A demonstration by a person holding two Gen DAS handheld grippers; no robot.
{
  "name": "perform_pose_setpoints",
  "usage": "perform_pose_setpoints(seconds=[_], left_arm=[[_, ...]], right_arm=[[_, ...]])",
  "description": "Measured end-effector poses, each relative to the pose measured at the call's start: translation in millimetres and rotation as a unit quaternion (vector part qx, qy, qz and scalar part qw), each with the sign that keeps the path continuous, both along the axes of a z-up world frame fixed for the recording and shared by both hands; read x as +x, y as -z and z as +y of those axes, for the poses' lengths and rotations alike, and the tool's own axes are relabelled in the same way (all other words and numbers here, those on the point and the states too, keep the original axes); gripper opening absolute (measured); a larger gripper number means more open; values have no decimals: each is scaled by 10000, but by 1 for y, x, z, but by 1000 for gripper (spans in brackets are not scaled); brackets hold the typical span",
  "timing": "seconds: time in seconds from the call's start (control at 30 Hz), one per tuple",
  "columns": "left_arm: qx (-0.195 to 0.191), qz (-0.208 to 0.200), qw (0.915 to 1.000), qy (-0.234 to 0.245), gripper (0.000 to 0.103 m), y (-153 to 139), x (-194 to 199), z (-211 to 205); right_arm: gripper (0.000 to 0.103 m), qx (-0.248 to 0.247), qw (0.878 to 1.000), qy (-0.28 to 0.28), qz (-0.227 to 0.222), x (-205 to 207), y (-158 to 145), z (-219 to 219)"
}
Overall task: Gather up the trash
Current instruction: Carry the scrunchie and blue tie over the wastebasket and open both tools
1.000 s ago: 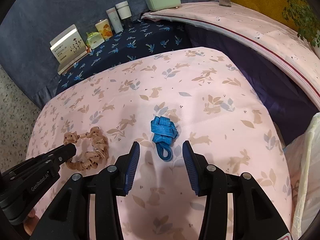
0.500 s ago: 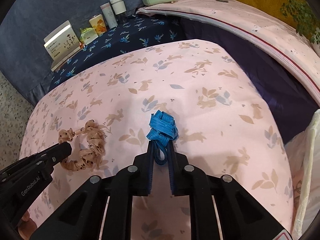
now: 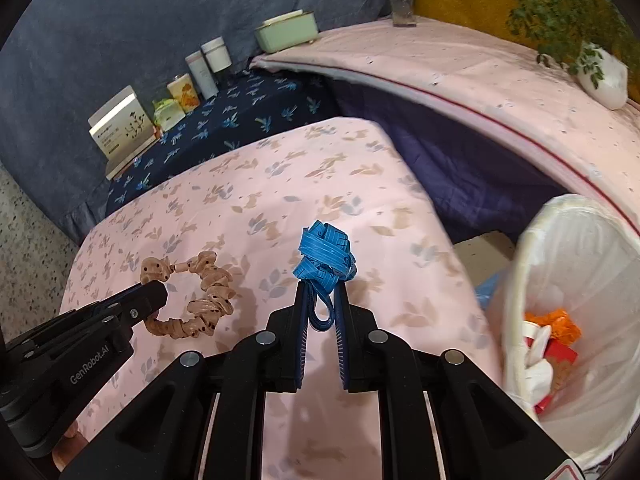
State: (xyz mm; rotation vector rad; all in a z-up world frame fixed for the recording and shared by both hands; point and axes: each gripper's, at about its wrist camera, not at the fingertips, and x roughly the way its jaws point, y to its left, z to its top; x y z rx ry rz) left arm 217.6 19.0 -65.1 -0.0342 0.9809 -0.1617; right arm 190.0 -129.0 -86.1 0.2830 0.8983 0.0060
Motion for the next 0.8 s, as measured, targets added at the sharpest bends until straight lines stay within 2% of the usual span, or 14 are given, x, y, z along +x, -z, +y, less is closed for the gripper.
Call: perform_pose_setpoints(seconds=[0.4, 0.8], left_arm=[[64, -297, 9974, 656, 10, -32, -42, -79], [148, -430, 9893, 1384, 10, -43, -70, -164]], right_arm=[[12, 91, 9977, 615, -268, -61, -22, -77], [12, 168, 9911, 1285, -297, -105, -17, -152]])
